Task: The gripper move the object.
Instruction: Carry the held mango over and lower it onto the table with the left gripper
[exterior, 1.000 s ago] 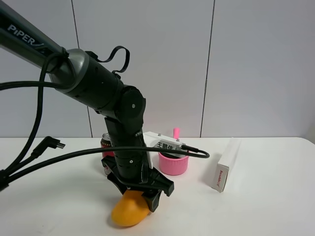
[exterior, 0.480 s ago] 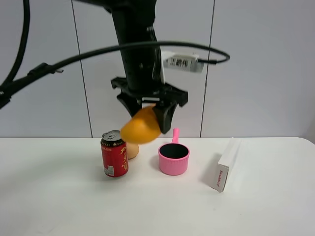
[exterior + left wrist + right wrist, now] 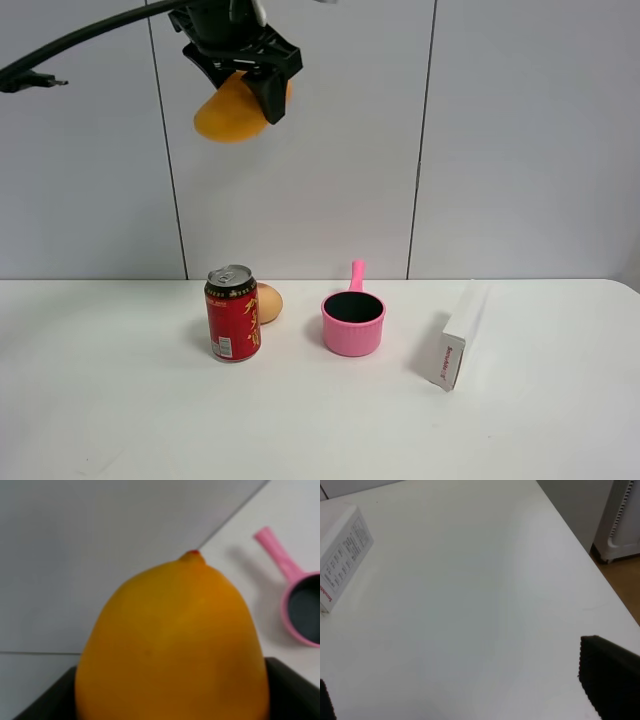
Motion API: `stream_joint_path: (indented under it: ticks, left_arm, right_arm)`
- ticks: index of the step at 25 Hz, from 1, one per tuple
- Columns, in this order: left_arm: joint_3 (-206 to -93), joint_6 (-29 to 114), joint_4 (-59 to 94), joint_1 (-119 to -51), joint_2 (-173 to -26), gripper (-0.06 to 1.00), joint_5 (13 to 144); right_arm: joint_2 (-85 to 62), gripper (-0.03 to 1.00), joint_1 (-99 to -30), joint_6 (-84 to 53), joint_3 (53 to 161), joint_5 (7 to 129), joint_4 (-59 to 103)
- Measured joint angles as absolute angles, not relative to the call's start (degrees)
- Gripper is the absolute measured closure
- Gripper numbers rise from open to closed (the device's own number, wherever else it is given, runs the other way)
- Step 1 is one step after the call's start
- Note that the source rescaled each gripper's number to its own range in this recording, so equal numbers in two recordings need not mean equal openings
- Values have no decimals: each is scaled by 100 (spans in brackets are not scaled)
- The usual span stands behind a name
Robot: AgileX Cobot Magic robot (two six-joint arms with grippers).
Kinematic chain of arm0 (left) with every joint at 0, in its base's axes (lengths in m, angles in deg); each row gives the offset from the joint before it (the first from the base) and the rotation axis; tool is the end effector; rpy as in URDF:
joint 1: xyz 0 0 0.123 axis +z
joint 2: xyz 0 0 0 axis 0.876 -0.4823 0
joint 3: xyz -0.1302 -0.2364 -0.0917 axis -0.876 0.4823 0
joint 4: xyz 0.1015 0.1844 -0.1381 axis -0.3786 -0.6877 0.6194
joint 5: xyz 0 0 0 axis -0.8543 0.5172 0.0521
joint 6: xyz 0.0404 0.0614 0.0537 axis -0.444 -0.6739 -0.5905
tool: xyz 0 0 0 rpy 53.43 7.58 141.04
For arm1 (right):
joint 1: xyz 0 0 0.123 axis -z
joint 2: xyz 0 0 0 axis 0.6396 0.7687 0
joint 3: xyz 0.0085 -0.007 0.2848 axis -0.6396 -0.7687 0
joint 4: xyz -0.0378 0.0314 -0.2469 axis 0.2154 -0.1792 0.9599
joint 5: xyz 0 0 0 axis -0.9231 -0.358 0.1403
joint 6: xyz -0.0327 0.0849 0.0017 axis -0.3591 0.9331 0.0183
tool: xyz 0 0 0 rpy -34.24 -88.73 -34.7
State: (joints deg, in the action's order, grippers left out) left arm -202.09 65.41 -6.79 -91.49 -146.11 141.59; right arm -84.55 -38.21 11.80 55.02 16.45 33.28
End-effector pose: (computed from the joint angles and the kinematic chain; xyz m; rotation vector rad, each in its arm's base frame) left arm 0.4083 -0.2209 0.3791 0.8703 2.2479 0.0887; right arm -0.0042 -0.0044 0.2757 0.1092 2.0403 -0.0361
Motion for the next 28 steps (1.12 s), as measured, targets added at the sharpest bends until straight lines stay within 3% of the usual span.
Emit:
stream_joint_path:
  ticks: [5, 12, 28]
  left_arm:
    - [-20209, 5190, 89, -8452, -14755, 94, 13654]
    - [-20228, 2598, 1052, -8088, -15434, 94, 13068]
    - [-20228, 986, 1157, -7900, -16889, 94, 12095]
  right_arm:
    - [-8455, -3, -3821, 1180, 5502, 1645, 3328]
    - [-8455, -3, -3821, 1180, 5502, 1645, 3328]
    - [-8455, -3, -3821, 1180, 5502, 1645, 3328]
